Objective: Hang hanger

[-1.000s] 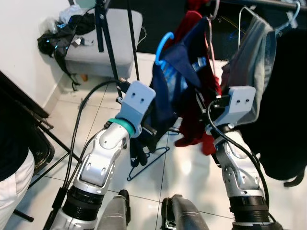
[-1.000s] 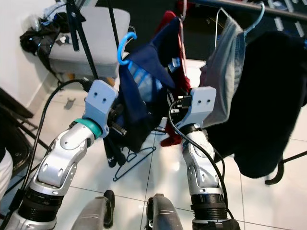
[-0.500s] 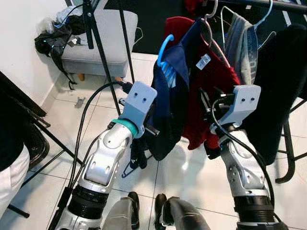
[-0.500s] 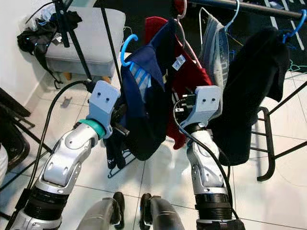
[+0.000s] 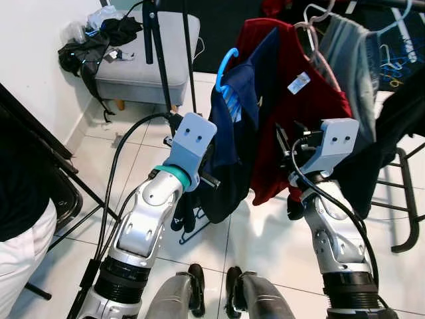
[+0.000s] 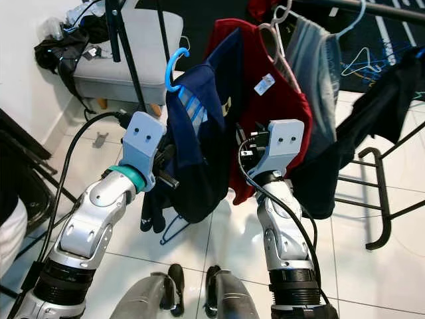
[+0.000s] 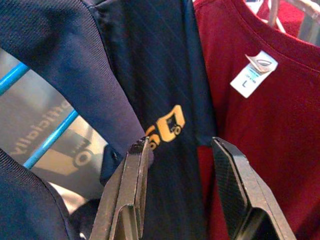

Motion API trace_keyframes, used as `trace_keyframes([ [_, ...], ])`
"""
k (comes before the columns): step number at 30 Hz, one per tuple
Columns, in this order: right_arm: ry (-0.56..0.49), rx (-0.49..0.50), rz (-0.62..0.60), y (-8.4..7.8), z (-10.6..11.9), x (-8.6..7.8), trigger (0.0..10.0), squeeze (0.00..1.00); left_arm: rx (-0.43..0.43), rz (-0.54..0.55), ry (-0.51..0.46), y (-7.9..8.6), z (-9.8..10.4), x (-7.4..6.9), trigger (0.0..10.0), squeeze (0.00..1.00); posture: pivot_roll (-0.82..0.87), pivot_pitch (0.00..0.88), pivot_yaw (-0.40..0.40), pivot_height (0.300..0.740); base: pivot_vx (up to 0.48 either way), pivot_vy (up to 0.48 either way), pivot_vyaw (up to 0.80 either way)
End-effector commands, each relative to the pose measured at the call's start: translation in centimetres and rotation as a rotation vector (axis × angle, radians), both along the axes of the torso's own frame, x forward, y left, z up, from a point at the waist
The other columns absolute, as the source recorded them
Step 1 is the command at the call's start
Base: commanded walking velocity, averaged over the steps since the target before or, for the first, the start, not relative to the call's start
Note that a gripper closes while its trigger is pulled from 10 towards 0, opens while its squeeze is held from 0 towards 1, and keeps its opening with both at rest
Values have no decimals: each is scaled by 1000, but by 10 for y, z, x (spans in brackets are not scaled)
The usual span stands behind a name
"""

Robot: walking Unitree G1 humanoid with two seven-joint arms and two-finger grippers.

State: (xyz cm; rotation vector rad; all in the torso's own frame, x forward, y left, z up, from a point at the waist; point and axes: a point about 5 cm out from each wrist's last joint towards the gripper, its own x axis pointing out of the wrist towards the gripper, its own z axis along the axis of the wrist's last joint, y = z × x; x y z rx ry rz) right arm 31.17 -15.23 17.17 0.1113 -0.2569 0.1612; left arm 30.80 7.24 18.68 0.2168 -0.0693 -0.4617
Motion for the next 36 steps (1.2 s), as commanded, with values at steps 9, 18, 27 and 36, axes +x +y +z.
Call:
trace_keyframes([
  [9, 14, 5, -8, -1, -4, -2, 10000, 0, -27, -36, -56, -6, 11, -3, 10000, 0, -80, 155, 78, 740, 0, 0, 0],
  [18, 20, -14, 19, 4, -7, -3, 10000, 0, 85, 26, -3, -10, 6, 16, 10000, 0, -77, 159, 77, 740, 0, 0, 0],
  [27, 44, 5, -11, 8, -17, -12, 10000, 0, 95, 48, 9, -28, 22, 43, 10000, 0, -88, 153, 101, 740, 0, 0, 0],
  [36, -30, -27, -84, 3, -6, -12, 10000, 0, -2, 133, -33, -15, 47, 68, 10000, 0, -102, 136, 132, 740, 0, 0, 0],
])
